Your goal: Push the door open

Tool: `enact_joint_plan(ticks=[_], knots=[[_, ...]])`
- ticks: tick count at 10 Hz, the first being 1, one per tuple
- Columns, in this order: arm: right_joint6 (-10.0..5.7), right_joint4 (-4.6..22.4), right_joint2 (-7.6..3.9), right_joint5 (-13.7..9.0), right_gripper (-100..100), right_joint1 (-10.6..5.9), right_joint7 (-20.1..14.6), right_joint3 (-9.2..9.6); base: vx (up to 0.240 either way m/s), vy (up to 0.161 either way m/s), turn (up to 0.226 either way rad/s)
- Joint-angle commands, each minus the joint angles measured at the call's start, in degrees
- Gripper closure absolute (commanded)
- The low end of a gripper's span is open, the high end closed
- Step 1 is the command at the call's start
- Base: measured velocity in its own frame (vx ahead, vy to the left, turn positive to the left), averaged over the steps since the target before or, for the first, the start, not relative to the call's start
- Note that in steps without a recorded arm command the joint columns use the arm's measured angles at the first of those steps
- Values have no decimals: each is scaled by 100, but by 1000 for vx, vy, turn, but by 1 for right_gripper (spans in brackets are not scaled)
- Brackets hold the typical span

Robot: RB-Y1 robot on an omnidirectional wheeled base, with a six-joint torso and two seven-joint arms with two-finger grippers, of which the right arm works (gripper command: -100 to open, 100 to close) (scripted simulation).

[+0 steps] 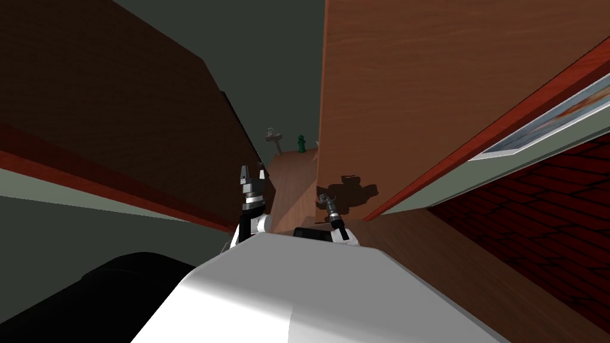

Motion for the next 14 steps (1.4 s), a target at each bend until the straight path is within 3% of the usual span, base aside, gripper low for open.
enact_joint_plan(ticks=[1,5,8,9,14], knots=[[-17,-20,-133,-66,100,-72,9,-143,173,101,-53],[-19,-10,-220,-131,100,-83,42,-274,135,80,-44],[-22,9,-328,-266,100,-106,108,-542,170,113,-89],[-22,9,-328,-266,100,-106,108,-542,138,79,-19],[-28,38,-341,-470,100,-141,208,-951,163,117,-80]])
